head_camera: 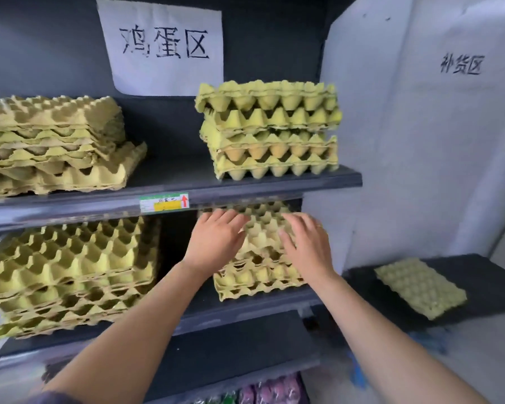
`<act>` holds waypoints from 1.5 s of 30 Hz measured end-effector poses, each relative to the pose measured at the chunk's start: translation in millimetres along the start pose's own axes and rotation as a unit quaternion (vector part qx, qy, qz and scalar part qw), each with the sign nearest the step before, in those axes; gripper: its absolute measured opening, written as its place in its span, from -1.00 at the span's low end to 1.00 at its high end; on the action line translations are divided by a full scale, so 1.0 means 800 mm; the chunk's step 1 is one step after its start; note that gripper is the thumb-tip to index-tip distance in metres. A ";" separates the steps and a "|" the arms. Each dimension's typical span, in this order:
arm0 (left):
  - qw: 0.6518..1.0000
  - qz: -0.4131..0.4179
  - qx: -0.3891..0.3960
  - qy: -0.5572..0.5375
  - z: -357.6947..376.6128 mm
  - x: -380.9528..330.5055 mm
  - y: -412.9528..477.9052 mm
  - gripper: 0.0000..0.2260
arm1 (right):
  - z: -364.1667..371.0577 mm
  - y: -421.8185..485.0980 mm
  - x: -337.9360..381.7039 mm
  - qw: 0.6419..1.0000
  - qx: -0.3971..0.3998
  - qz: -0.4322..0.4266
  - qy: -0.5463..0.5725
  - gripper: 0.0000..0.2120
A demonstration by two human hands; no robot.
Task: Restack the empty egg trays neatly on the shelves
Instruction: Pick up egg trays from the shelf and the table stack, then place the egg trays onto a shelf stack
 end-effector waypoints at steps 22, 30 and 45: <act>0.956 0.155 0.024 -0.249 0.084 -0.475 0.271 -0.79 | -0.332 -0.073 -0.454 0.972 -0.032 0.169 -0.158 -0.74; 0.930 0.218 0.047 -0.293 0.154 -0.658 0.381 -0.77 | -0.405 -0.089 -0.624 0.940 0.036 0.288 -0.180 -0.69; 0.922 0.168 0.263 -0.228 0.316 -0.882 0.452 -0.76 | -0.481 -0.092 -0.940 0.894 0.198 0.391 -0.089 -0.63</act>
Point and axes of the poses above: each hand's wrist, its own y-axis towards the middle knuckle, its own z-axis out of the palm, x = y × z, the point moved 5 cm from there along y, towards the middle knuckle, and after that the axes turned 15 degrees about y, right-handed, at the moved point
